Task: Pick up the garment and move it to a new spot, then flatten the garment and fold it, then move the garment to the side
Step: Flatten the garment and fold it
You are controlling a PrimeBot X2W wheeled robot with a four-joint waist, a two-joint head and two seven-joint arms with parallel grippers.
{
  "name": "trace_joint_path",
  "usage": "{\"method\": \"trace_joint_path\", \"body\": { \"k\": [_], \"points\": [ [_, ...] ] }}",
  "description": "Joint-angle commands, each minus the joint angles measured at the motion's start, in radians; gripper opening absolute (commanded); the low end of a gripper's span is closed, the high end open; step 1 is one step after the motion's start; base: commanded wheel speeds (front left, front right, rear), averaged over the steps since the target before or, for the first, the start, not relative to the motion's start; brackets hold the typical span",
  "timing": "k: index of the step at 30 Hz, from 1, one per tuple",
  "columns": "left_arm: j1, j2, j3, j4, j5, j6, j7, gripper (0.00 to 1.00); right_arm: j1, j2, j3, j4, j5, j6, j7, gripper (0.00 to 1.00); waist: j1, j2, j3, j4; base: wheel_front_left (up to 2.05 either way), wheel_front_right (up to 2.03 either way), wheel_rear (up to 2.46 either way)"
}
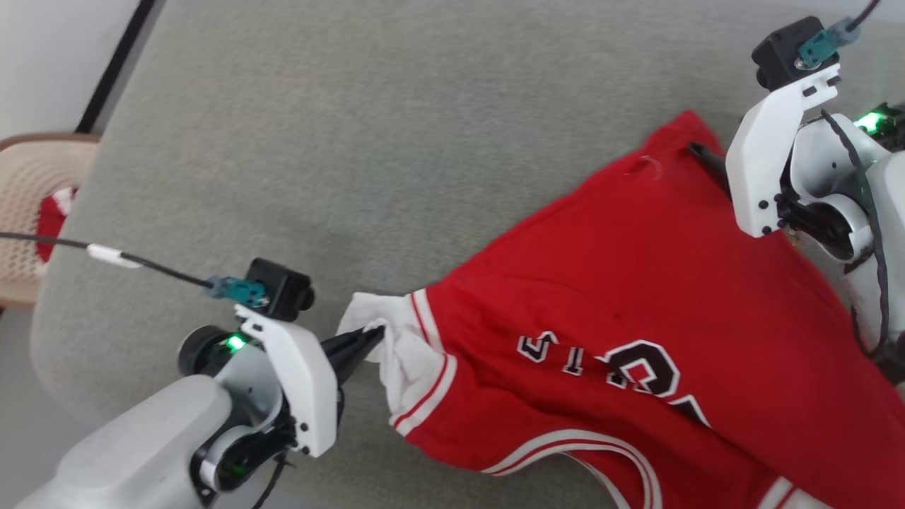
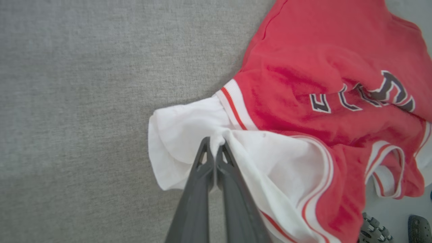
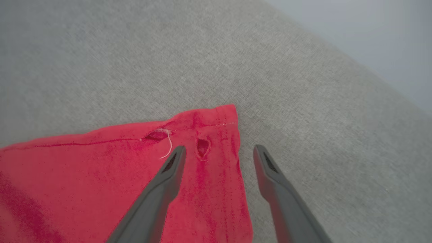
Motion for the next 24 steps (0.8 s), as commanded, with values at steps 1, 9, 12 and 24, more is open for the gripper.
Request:
{"method": "trace_joint_path", "body": {
  "k": [1, 9, 12, 24],
  "points": [
    [-0.017, -0.009, -0.003, 0.008, 0.007, -0.008, 0.005, 0.00, -0.016, -0.007, 0.017, 0.027, 0.009, 0.000, -0.002, 1.00, 0.0000, 0.0000, 0.017, 0.027, 0.00, 0.00, 0.00],
    [-0.059, -0.071, -0.015, 0.074, 0.017, -0.052, 0.001, 0.00, -0.052, -0.009, 0.163, 0.273, 0.085, 0.000, 0.056, 1.00, 0.0000, 0.0000, 0.042, 0.080, 0.00, 0.00, 0.00],
    [-0.063, -0.082, -0.015, 0.098, 0.012, -0.064, -0.004, 0.00, -0.031, -0.002, 0.229, 0.334, 0.127, 0.003, 0.112, 1.00, 0.0000, 0.0000, 0.044, 0.084, 0.00, 0.00, 0.00],
    [-0.139, -0.030, 0.008, 0.144, 0.013, -0.087, 0.047, 0.00, -0.169, -0.046, 0.293, 0.333, 0.220, 0.000, 0.042, 0.00, 0.0000, 0.0000, 0.006, 0.030, 0.00, 0.00, 0.00]
  ]
}}
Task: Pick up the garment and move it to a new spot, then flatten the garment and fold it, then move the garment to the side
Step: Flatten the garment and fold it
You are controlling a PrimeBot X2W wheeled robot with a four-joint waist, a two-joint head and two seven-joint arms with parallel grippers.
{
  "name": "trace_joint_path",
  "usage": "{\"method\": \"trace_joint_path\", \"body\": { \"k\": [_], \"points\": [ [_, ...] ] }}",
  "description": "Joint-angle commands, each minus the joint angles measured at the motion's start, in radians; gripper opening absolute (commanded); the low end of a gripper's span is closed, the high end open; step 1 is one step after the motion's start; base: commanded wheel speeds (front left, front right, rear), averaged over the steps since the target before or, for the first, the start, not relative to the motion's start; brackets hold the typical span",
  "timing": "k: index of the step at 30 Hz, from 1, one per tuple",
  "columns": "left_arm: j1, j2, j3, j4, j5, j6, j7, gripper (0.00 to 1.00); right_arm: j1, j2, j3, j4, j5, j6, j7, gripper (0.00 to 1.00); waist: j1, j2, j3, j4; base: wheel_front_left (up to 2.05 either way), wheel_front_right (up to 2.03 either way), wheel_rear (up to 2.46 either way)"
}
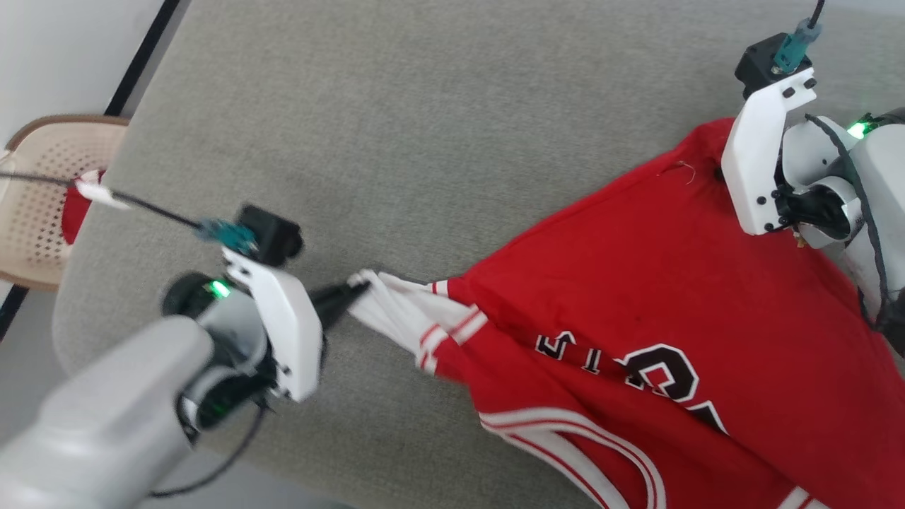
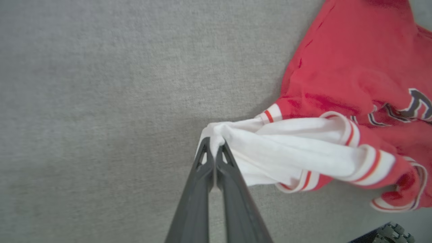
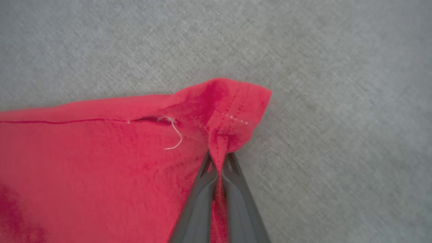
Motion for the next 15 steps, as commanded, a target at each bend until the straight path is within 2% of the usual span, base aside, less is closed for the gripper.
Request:
{"method": "trace_joint_path", "body": {
  "k": [1, 7, 9, 15],
  "points": [
    [-0.029, 0.017, 0.012, -0.001, 0.005, -0.002, 0.012, 0.00, 0.001, -0.019, 0.008, 0.001, 0.012, -0.001, -0.010, 0.00, 0.0000, 0.0000, -0.017, -0.022, 0.00, 0.00, 0.00],
    [-0.133, 0.103, 0.045, -0.023, 0.020, 0.007, 0.090, 0.00, -0.032, -0.074, 0.027, -0.097, 0.048, 0.000, -0.070, 0.00, 0.0000, 0.0000, -0.053, -0.084, 0.00, 0.00, 0.00],
    [-0.153, 0.115, 0.049, -0.027, 0.022, 0.007, 0.105, 0.00, -0.035, -0.091, 0.027, -0.114, 0.051, 0.000, -0.077, 0.00, 0.0000, 0.0000, -0.058, -0.094, 0.00, 0.00, 0.00],
    [-0.271, 0.178, 0.078, -0.033, 0.031, 0.016, 0.198, 0.00, -0.051, -0.151, -0.014, -0.205, 0.069, 0.000, -0.109, 0.00, 0.0000, 0.0000, -0.086, -0.155, 0.00, 0.00, 0.00]
  ]
}}
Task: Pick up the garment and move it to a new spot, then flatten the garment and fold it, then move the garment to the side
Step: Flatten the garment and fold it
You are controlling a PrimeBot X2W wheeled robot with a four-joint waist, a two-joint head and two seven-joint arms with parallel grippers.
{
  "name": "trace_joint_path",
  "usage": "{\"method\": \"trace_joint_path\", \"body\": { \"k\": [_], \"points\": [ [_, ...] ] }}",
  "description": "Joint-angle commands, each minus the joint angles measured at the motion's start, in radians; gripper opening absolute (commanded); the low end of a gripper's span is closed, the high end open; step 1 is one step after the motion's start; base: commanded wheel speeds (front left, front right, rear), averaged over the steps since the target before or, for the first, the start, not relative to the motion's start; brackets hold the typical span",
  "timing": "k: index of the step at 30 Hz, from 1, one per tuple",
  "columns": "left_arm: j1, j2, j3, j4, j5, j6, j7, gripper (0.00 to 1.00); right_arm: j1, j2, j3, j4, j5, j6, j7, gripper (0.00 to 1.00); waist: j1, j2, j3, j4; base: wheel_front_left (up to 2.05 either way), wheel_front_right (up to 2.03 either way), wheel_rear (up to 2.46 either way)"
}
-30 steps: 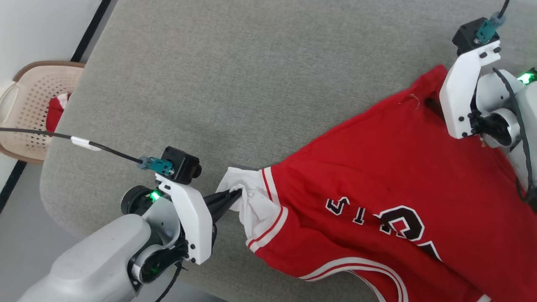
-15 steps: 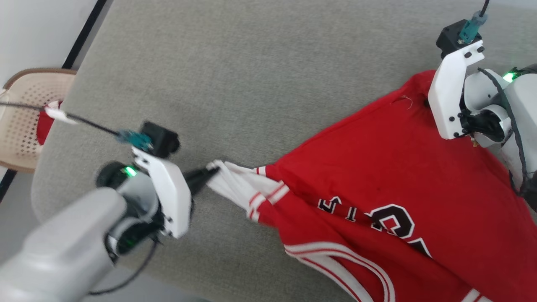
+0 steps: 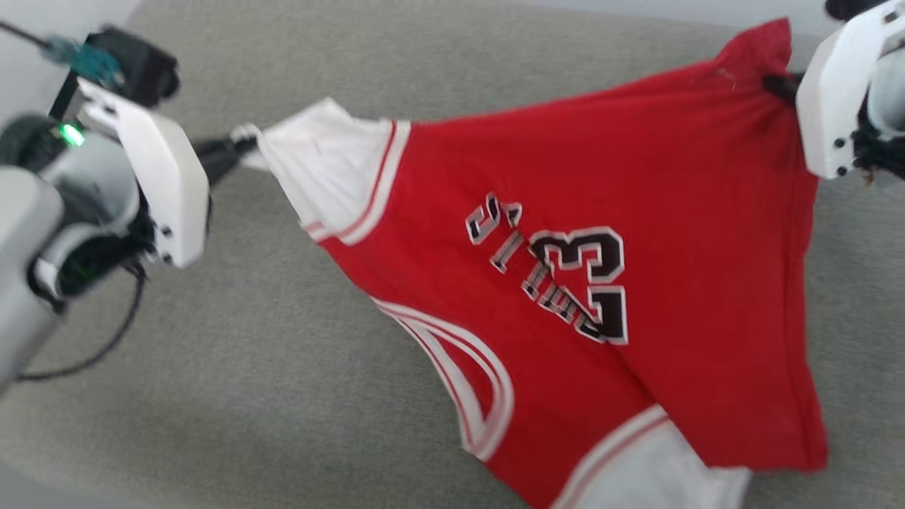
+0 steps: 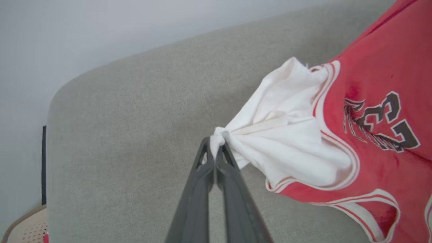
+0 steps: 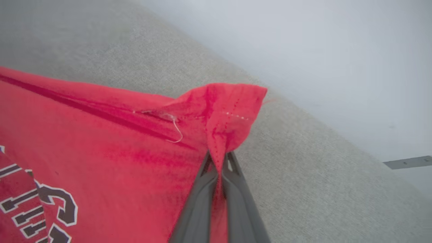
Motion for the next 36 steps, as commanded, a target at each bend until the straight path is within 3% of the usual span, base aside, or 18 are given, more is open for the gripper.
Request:
{"method": "trace_joint_path", "body": {
  "k": [1, 6, 11, 14, 20, 23, 29, 36],
  "points": [
    [-0.035, 0.011, 0.009, 0.006, 0.009, 0.004, 0.016, 0.00, -0.011, -0.011, -0.014, -0.016, -0.004, 0.000, -0.009, 0.00, 0.0000, 0.0000, -0.018, -0.028, 0.00, 0.00, 0.00],
    [-0.150, -0.015, 0.027, 0.065, 0.061, 0.018, 0.034, 0.00, -0.028, -0.001, -0.099, -0.027, -0.061, 0.000, -0.061, 0.00, 0.0000, 0.0000, -0.029, -0.071, 0.00, 0.00, 0.00],
    [-0.321, -0.105, 0.045, 0.230, 0.192, 0.031, -0.087, 0.00, -0.102, 0.078, -0.248, 0.084, -0.231, -0.001, -0.228, 0.00, 0.0000, 0.0000, -0.022, -0.106, 0.00, 0.00, 0.00],
    [-0.415, -0.151, 0.058, 0.322, 0.269, 0.038, -0.208, 0.00, -0.152, 0.132, -0.342, 0.162, -0.345, -0.001, -0.354, 0.00, 0.0000, 0.0000, -0.017, -0.120, 0.00, 0.00, 0.00],
    [-0.575, -0.222, 0.101, 0.459, 0.401, 0.063, -0.561, 0.00, -0.231, 0.214, -0.513, 0.243, -0.605, -0.002, -0.658, 0.00, 0.0000, 0.0000, -0.003, -0.132, 0.00, 0.00, 0.00],
    [-0.591, -0.250, 0.103, 0.489, 0.436, 0.027, -0.654, 0.00, -0.221, 0.254, -0.545, 0.266, -0.696, -0.001, -0.741, 0.00, 0.0000, 0.0000, -0.003, -0.130, 0.00, 0.00, 0.00],
    [-0.448, -0.251, 0.048, 0.519, 0.417, -0.069, -0.665, 0.00, -0.110, 0.296, -0.517, 0.336, -0.697, -0.001, -0.712, 0.00, 0.0000, 0.0000, -0.012, -0.117, 0.00, 0.00, 0.00],
    [-0.264, -0.228, -0.028, 0.484, 0.328, -0.085, -0.574, 0.00, 0.046, 0.277, -0.457, 0.328, -0.588, -0.001, -0.636, 0.00, 0.0000, 0.0000, -0.016, -0.105, 0.00, 0.00, 0.00]
  ]
}}
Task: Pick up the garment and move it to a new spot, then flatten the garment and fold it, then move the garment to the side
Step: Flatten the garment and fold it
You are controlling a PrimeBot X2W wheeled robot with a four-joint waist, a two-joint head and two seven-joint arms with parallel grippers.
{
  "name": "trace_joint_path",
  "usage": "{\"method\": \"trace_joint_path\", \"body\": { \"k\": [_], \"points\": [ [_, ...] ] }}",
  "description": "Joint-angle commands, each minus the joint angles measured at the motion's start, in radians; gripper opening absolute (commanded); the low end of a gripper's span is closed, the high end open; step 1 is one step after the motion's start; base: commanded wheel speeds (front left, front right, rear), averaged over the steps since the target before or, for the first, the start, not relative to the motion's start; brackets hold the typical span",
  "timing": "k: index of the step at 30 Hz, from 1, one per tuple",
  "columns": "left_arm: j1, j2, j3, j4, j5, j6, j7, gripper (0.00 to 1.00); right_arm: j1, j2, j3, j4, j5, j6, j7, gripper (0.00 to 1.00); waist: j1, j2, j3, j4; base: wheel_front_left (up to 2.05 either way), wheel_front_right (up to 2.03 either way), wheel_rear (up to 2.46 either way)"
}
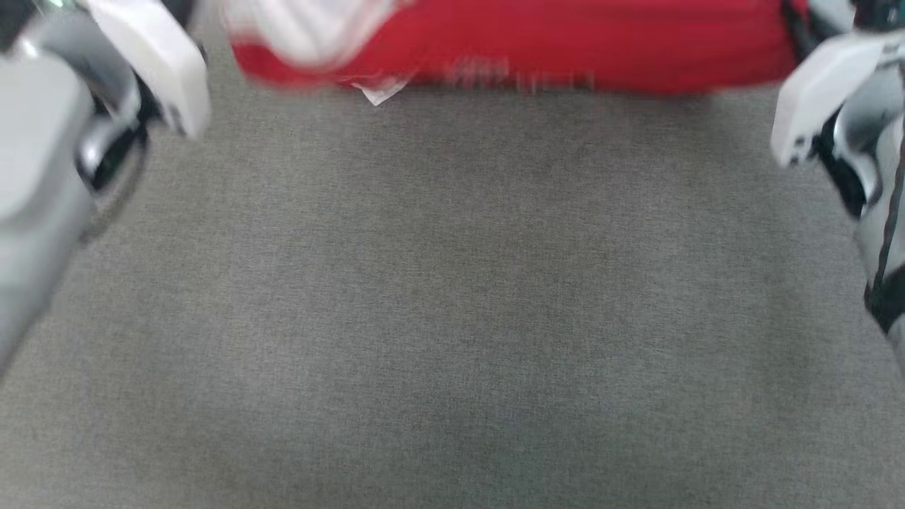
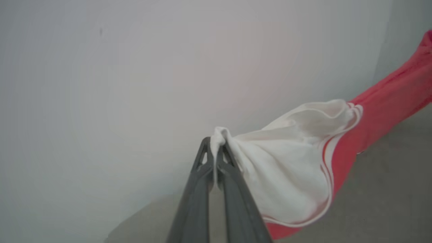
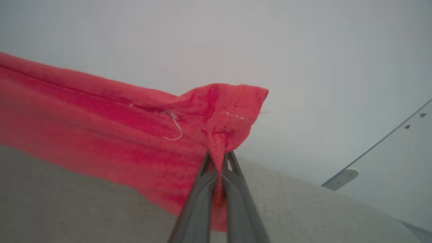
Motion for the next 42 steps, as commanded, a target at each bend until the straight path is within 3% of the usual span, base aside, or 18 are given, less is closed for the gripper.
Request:
{"method": "trace_joint_path", "body": {
  "k": [1, 15, 28, 42],
  "points": [
    [0.028, 0.009, -0.007, -0.009, -0.011, 0.000, 0.008, 0.00, 0.022, -0.010, 0.005, -0.011, 0.012, -0.002, 0.007, 0.00, 0.0000, 0.0000, -0.001, 0.003, 0.00, 0.00, 0.00],
    [0.343, 0.159, -0.107, -0.332, -0.287, 0.008, 0.277, 0.00, 0.335, -0.082, 0.044, -0.290, 0.238, -0.001, 0.335, 0.00, 0.0000, 0.0000, -0.021, 0.018, 0.00, 0.00, 0.00],
    [0.550, 0.315, -0.162, -0.690, -0.375, 0.169, 0.376, 0.00, 0.663, -0.178, 0.024, -0.705, 0.341, -0.001, 0.633, 0.00, 0.0000, 0.0000, -0.037, 0.018, 0.00, 0.00, 0.00],
    [0.709, 0.429, -0.202, -0.912, -0.467, 0.312, 0.426, 0.00, 0.980, -0.285, -0.046, -1.019, 0.472, -0.001, 0.872, 0.00, 0.0000, 0.0000, -0.033, 0.010, 0.00, 0.00, 0.00]
  ]
}}
